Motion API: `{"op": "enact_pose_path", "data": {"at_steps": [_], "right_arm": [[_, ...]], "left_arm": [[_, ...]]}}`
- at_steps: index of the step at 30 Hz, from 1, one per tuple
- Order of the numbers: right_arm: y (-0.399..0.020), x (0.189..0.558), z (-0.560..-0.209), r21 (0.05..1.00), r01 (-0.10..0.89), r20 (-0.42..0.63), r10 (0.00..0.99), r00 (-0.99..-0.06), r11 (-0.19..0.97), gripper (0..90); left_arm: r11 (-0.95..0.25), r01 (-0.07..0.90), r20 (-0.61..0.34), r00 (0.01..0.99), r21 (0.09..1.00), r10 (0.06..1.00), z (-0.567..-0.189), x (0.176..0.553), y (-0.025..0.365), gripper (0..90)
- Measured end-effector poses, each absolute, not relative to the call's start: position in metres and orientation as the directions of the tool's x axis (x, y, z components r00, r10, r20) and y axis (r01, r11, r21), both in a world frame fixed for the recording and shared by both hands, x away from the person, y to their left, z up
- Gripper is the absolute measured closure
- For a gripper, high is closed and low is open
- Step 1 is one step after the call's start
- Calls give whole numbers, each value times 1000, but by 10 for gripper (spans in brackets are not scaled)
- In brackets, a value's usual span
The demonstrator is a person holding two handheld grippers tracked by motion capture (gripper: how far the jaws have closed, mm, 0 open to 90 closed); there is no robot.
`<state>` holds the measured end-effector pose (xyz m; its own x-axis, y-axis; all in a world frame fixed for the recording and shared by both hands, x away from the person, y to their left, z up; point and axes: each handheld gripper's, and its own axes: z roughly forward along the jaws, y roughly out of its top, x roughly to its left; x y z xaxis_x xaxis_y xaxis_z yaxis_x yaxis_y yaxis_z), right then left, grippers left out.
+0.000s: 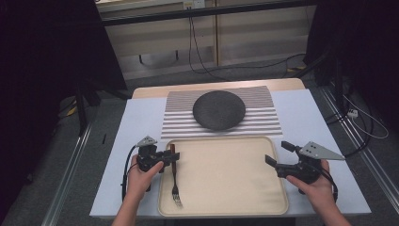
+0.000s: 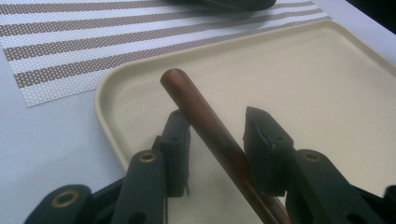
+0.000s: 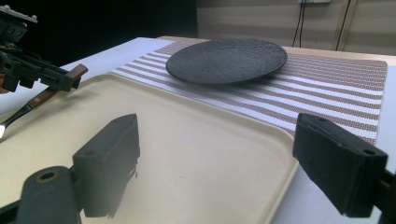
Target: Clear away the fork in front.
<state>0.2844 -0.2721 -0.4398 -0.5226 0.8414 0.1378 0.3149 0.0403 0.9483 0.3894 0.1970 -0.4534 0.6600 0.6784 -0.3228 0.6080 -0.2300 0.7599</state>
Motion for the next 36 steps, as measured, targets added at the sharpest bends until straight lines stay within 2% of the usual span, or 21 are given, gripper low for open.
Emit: {"op": "enact_pose_path", "data": {"at_steps": [36], "right_arm": [[-271,287,-441,947,318,138,836,-531,46,148]], "left_arm": [[-240,592,-284,653,769,702,-454,385,202,577]]}}
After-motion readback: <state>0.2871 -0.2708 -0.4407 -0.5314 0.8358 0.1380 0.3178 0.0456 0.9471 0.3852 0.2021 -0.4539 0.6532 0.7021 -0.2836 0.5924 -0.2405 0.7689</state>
